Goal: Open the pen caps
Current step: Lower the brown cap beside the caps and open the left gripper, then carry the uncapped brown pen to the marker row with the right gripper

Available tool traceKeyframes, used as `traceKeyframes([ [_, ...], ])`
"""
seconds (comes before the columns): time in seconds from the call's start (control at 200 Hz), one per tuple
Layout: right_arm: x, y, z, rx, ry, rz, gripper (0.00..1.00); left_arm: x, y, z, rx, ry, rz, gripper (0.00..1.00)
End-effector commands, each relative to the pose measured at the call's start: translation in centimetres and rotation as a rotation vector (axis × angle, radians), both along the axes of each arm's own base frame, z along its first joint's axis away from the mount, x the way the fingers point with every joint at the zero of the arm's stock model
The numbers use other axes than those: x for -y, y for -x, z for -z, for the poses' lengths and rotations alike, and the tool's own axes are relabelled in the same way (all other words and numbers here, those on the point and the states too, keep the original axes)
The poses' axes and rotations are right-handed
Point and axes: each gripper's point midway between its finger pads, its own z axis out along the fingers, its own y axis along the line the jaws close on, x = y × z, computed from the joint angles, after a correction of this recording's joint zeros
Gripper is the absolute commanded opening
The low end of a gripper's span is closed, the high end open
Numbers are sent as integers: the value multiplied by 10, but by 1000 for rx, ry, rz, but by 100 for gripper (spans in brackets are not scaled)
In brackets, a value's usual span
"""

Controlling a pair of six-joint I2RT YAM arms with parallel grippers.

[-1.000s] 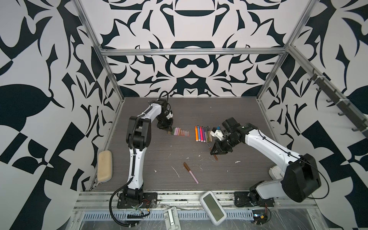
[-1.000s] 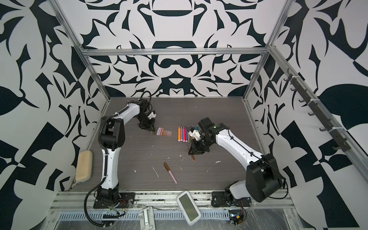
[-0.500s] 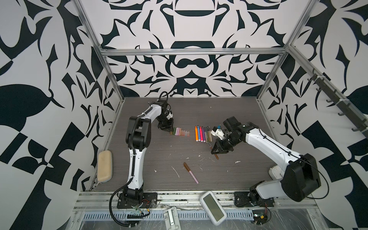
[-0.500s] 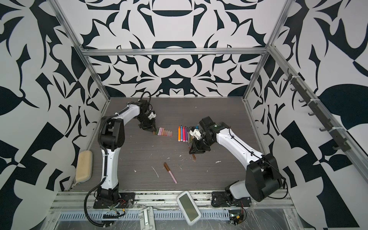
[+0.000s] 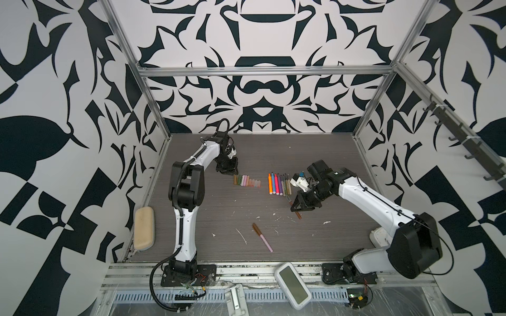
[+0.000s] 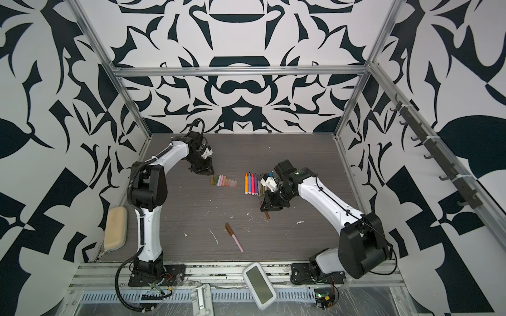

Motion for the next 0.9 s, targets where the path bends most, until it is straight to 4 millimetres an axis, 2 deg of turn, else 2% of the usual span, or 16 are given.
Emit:
traceKeyframes([
  [0.0, 9, -17, -8, 58, 18, 9, 0, 2, -3, -31, 57, 69, -31, 27],
  [0.145, 24, -56, 3, 88, 55, 67, 0, -3, -10, -49, 119, 180, -131, 27],
  [0.245, 42, -91, 21, 100, 82, 159, 0, -20, -6, -41, 76, 208, -223, 17],
  [0.35, 56, -122, 46, 91, 124, 223, 0, -29, 4, -35, 48, 212, -256, 13],
  [0.475, 54, -151, 70, 62, 100, 268, 0, -31, 17, -33, 44, 213, -248, 12],
  [0.595, 47, -175, 79, 72, 69, 301, 0, -29, 26, -34, 49, 235, -247, 12],
  [0.705, 45, -188, 88, 63, 69, 328, 0, -25, 31, -38, 69, 273, -245, 12],
  [0.895, 45, -188, 106, 20, 78, 344, 0, -27, 38, -32, 39, 274, -269, 12],
])
